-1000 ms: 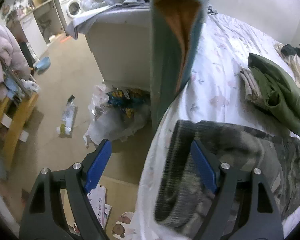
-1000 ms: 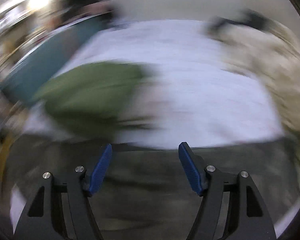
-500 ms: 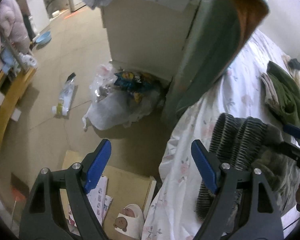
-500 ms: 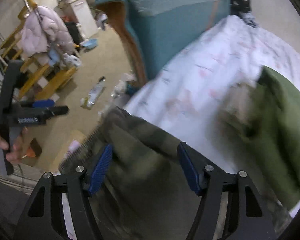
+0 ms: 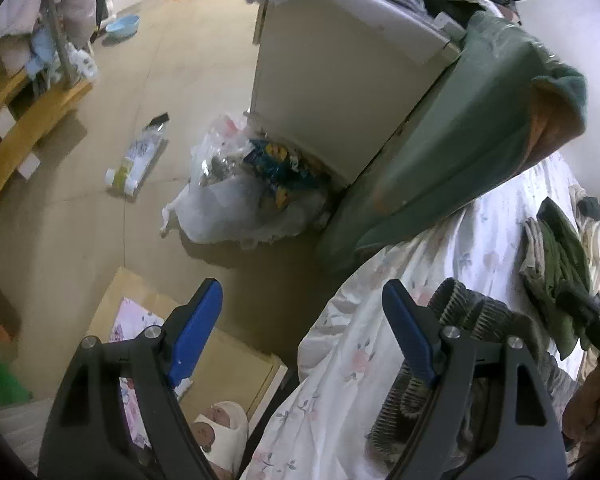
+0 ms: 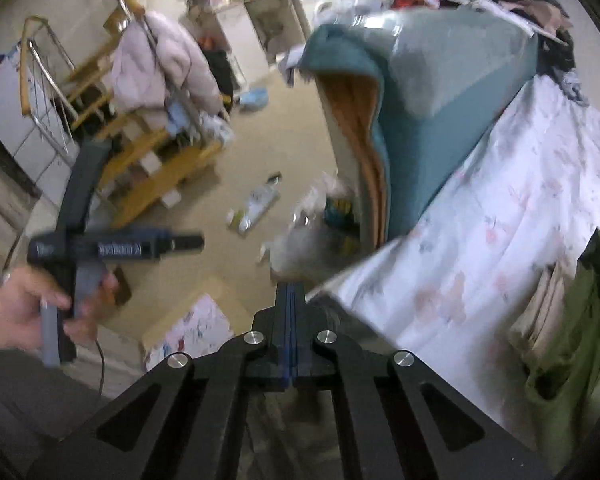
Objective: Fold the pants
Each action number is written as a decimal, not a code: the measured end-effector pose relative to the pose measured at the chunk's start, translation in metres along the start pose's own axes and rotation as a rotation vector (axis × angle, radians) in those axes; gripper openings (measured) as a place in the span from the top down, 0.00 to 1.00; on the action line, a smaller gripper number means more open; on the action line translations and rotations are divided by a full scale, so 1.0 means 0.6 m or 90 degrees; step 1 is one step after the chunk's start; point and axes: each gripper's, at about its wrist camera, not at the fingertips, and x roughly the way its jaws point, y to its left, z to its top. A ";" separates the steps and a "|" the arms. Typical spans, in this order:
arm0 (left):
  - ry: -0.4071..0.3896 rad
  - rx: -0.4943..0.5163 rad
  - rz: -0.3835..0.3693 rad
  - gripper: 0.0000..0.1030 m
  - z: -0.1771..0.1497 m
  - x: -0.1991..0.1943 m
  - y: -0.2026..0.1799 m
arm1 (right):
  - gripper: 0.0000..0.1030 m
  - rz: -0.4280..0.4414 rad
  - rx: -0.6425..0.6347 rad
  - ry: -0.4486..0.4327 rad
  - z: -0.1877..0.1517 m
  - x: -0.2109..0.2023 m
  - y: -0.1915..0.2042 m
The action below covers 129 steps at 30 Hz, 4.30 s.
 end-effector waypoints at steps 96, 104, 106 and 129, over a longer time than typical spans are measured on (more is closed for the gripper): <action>0.028 0.411 0.065 0.36 -0.136 0.124 -0.318 | 0.71 -0.734 0.967 -0.086 -1.070 -0.821 -0.468; -0.099 0.451 0.066 0.36 -0.148 0.042 -0.357 | 0.60 -0.662 0.735 -0.166 -0.894 -0.782 -0.435; -0.125 0.453 0.017 0.36 -0.155 0.021 -0.368 | 0.59 -0.559 0.684 -0.153 -0.843 -0.732 -0.446; 0.007 0.465 0.056 0.33 -0.157 0.102 -0.359 | 0.51 -0.588 0.635 -0.132 -0.677 -0.605 -0.514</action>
